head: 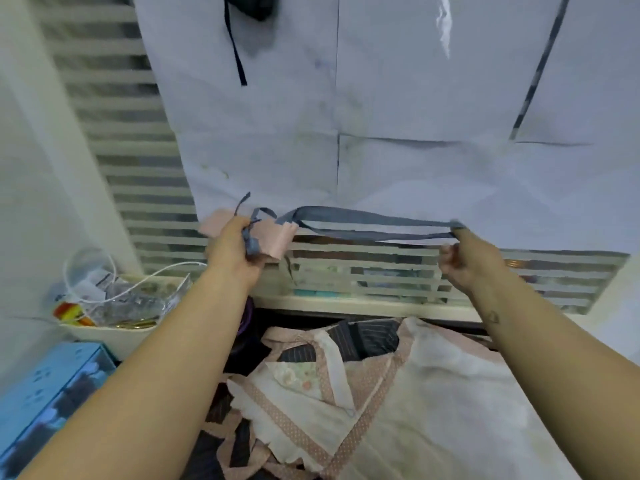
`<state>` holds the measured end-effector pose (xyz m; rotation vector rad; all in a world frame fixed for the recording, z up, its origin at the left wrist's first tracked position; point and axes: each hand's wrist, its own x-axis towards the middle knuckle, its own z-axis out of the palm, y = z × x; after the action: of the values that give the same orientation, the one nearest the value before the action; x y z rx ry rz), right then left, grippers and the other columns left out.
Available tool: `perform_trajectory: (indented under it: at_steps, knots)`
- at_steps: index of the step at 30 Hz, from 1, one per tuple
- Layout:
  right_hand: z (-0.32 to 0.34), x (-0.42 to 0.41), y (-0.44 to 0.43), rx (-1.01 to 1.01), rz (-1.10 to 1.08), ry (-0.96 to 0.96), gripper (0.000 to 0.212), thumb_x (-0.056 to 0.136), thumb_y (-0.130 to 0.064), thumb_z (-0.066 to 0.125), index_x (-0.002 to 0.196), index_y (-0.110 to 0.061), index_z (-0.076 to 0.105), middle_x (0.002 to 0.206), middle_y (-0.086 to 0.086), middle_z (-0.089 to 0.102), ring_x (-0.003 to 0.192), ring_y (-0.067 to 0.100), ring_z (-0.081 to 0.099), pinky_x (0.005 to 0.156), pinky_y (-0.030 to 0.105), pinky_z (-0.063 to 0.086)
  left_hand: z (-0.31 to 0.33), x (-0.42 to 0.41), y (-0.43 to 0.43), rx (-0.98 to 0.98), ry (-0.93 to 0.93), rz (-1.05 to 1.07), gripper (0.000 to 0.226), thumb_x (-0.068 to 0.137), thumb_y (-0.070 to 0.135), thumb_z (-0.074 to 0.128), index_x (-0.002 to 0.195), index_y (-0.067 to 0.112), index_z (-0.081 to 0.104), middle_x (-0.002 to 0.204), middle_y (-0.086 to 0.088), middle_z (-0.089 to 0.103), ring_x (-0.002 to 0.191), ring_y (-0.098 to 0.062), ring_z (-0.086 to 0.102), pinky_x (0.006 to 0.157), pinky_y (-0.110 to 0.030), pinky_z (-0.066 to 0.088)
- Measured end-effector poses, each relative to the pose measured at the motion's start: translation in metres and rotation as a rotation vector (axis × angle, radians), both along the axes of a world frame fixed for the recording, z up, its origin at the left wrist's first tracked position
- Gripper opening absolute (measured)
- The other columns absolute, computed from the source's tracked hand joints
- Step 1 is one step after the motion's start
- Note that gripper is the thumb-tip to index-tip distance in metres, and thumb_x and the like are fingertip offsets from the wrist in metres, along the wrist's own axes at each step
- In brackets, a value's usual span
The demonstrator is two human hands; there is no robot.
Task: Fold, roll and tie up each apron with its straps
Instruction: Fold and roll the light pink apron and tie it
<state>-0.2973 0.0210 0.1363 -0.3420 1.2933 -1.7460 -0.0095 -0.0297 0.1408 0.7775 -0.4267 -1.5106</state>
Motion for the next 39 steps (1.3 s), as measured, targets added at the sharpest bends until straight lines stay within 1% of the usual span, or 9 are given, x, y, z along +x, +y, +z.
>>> perform_trajectory:
  at_steps: [5, 8, 10, 12, 16, 25, 29, 34, 39]
  knots:
    - [0.100, 0.055, -0.018, -0.357, 0.244, 0.014, 0.012, 0.096, -0.022, 0.056, 0.094, -0.011, 0.060, 0.076, 0.005, 0.059, 0.072, 0.018, 0.065, 0.067, 0.027, 0.059, -0.003, 0.027, 0.006, 0.154, -0.241, -0.066, 0.020, 0.093, 0.004, 0.047, 0.074, 0.010, 0.052, 0.077, -0.007, 0.058, 0.069, -0.021, 0.057, 0.057, -0.034, 0.055]
    - [0.159, 0.100, -0.022, -0.500, 0.468, 0.410, 0.019, 0.098, -0.027, 0.053, 0.096, -0.010, 0.060, 0.086, 0.008, 0.068, 0.079, 0.020, 0.069, 0.075, 0.029, 0.058, 0.003, 0.040, 0.008, 0.263, -0.425, -0.158, 0.010, 0.095, 0.018, 0.050, 0.096, 0.012, 0.057, 0.103, -0.011, 0.060, 0.083, -0.026, 0.065, 0.070, -0.033, 0.055]
    - [0.193, 0.132, -0.027, -0.551, 0.593, 0.640, 0.017, 0.097, -0.027, 0.055, 0.096, -0.011, 0.061, 0.090, 0.009, 0.070, 0.081, 0.019, 0.070, 0.073, 0.025, 0.057, 0.023, 0.050, 0.007, 0.235, -0.446, -0.154, 0.047, 0.089, 0.026, 0.060, 0.132, 0.010, 0.047, 0.136, -0.016, 0.048, 0.116, -0.034, 0.054, 0.088, -0.049, 0.051]
    - [0.219, 0.161, -0.032, -0.568, 0.644, 0.835, 0.011, 0.095, -0.023, 0.058, 0.093, -0.013, 0.063, 0.091, 0.008, 0.071, 0.078, 0.016, 0.070, 0.068, 0.021, 0.056, 0.048, 0.059, -0.003, 0.074, -0.513, -0.119, 0.073, 0.080, 0.032, 0.068, 0.144, 0.019, 0.035, 0.151, -0.006, 0.033, 0.135, -0.031, 0.035, 0.108, -0.051, 0.033]
    - [0.262, 0.189, -0.048, -0.618, 0.598, 1.072, 0.011, 0.095, -0.011, 0.058, 0.090, -0.016, 0.067, 0.092, 0.005, 0.073, 0.080, 0.013, 0.070, 0.071, 0.022, 0.057, 0.134, 0.052, -0.019, -0.441, -0.716, -0.153, 0.035, 0.094, 0.031, 0.058, 0.128, 0.031, 0.051, 0.131, 0.007, 0.056, 0.119, -0.009, 0.052, 0.104, -0.036, 0.041]
    - [0.376, 0.172, -0.054, -0.709, 0.657, 0.549, 0.018, 0.099, -0.006, 0.044, 0.097, -0.003, 0.062, 0.086, 0.011, 0.070, 0.049, 0.010, 0.061, 0.048, 0.019, 0.052, 0.317, 0.014, -0.045, -0.897, -0.702, -0.372, 0.034, 0.098, 0.011, 0.050, 0.132, 0.012, 0.048, 0.095, -0.004, 0.066, 0.081, -0.015, 0.069, 0.092, -0.039, 0.053]
    - [0.417, 0.155, -0.065, -0.702, 0.631, 0.632, 0.020, 0.099, -0.008, 0.038, 0.101, -0.007, 0.058, 0.077, 0.009, 0.071, 0.037, 0.006, 0.034, 0.042, 0.018, 0.037, 0.367, 0.030, -0.056, -0.975, -0.708, -0.241, 0.022, 0.096, 0.001, 0.048, 0.108, 0.019, 0.052, 0.076, -0.004, 0.054, 0.057, -0.010, 0.055, 0.078, -0.035, 0.057]
    - [0.461, 0.149, -0.074, -0.650, 0.471, 1.360, 0.016, 0.093, -0.003, 0.052, 0.093, -0.007, 0.068, 0.081, 0.005, 0.060, 0.057, 0.009, 0.040, 0.064, 0.025, 0.038, 0.427, 0.052, -0.070, -1.103, -1.222, 0.195, 0.025, 0.099, 0.009, 0.045, 0.085, 0.022, 0.061, 0.071, 0.000, 0.055, 0.058, -0.009, 0.052, 0.067, -0.026, 0.051]
    - [0.509, 0.164, -0.086, -0.689, 0.033, 1.677, 0.025, 0.094, -0.002, 0.051, 0.101, -0.015, 0.071, 0.047, -0.014, 0.061, 0.048, 0.001, 0.056, 0.048, 0.008, 0.042, 0.470, 0.056, -0.091, -1.211, -1.490, 0.573, 0.030, 0.101, 0.011, 0.042, 0.108, 0.024, 0.068, 0.090, 0.010, 0.057, 0.066, 0.000, 0.052, 0.048, -0.007, 0.038]
